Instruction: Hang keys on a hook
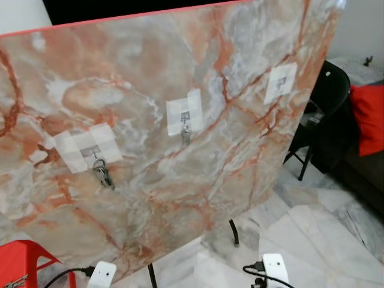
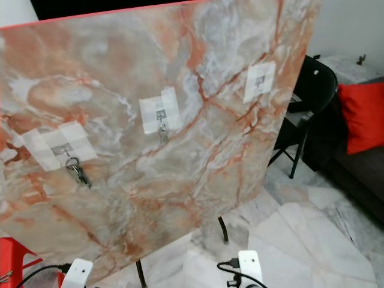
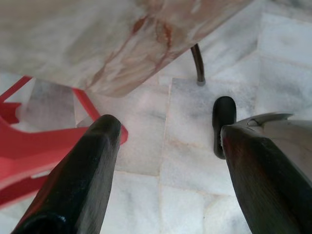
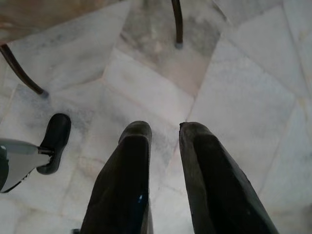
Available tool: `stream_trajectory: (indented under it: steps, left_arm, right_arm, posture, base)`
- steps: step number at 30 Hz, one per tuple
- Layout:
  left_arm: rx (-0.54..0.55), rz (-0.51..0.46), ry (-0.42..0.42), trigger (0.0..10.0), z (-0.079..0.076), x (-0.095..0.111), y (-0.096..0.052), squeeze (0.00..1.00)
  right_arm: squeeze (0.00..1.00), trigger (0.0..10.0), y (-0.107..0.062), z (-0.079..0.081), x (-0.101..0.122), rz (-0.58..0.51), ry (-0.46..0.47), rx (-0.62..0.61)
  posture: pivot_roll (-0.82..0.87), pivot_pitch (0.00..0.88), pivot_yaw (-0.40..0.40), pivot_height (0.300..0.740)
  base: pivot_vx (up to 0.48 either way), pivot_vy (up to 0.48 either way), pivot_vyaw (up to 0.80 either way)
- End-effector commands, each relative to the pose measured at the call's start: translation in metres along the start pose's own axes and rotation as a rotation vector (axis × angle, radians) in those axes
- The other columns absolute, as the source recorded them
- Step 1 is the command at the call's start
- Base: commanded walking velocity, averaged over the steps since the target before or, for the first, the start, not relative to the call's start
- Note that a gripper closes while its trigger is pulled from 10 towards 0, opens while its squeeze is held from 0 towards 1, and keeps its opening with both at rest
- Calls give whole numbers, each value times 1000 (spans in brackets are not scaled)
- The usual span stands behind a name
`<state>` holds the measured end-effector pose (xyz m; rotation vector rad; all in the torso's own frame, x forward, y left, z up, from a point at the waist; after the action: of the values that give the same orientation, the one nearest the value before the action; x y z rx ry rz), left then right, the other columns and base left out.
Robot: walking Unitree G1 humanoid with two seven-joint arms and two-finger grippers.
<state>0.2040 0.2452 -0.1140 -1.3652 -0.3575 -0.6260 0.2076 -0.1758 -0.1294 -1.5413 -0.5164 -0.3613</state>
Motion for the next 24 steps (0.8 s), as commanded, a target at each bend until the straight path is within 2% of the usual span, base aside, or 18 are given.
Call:
stream_trajectory:
  steps: [1,3,6,9,16,21,24]
  left_arm:
    - [-4,6,6,10000,-3,-2,0,0]
    - [10,8,-23,10000,-5,-8,-1,0]
    - [9,19,-23,10000,-6,-13,-2,0]
    - [8,31,-26,10000,-6,-17,-3,0]
    - [5,29,-26,10000,-8,-16,-2,0]
    - [13,37,-31,10000,-7,-19,-3,0]
    - [15,38,-35,10000,-7,-21,-4,0]
  right_arm:
    - [0,10000,0,-3,2,-2,3,-7]
    - [0,10000,0,-4,0,1,21,-17]
    - [0,10000,0,-4,0,-2,28,-19]
    - [0,10000,-1,-6,-3,-1,104,-56]
    - [0,10000,0,-5,-3,6,44,-42]
    - [0,10000,-1,-5,-4,8,81,-51]
    - [0,10000,-1,-5,-4,10,90,-50]
  posture:
    - [47,0,-49,740]
    - [22,0,-47,740]
    - [19,0,-47,740]
    - [12,0,-38,740]
    - [6,0,-40,740]
    - [2,0,-39,740]
    - [0,0,-43,740]
  base:
    - [0,0,800]
    - [0,0,800]
    - [0,0,800]
    - [0,0,800]
    - [0,0,800]
    - [0,0,800]
    - [0,0,379]
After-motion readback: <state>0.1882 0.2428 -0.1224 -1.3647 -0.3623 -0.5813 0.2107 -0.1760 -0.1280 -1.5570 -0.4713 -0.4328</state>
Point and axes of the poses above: a point about 5 cm out from each wrist's last joint towards the gripper, its own y axis pointing out of the wrist towards the gripper, its own x axis along the axis of the wrist's last joint, z = x × y, the point moved 5 cm from there along y, pointing out of the wrist towards the gripper, and after that the axes turned 2 degrees about -y, right-handed, at the moved point
